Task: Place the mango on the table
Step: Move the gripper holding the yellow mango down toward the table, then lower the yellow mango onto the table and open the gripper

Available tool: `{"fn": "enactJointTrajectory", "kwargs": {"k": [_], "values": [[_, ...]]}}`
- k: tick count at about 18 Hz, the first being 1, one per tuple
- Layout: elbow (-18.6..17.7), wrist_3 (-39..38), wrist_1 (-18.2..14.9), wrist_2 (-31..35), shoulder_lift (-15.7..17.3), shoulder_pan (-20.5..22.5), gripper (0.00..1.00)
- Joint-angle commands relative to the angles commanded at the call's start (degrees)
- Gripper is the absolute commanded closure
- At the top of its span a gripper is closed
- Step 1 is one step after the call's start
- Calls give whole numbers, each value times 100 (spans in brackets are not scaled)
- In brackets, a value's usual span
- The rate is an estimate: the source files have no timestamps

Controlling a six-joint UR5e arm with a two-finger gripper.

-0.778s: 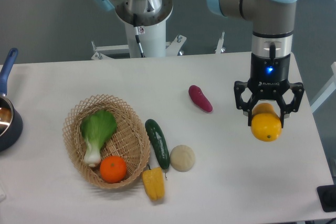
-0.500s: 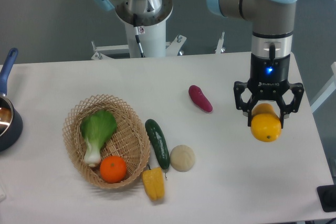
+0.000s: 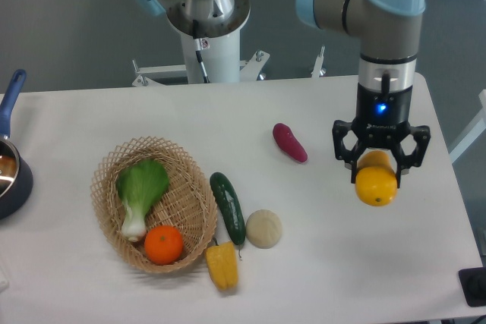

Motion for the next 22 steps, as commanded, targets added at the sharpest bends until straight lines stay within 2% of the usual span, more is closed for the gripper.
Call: {"fn": "enactJointTrajectory", "kwargs": {"k": [5, 10, 15, 22], "values": [[-167, 792, 17, 677, -325, 9, 60], [-273, 1145, 26, 783, -755, 18, 60], [-220, 1022, 26, 792, -1107, 26, 60], [-80, -260, 35, 748, -1301, -26, 60]]}}
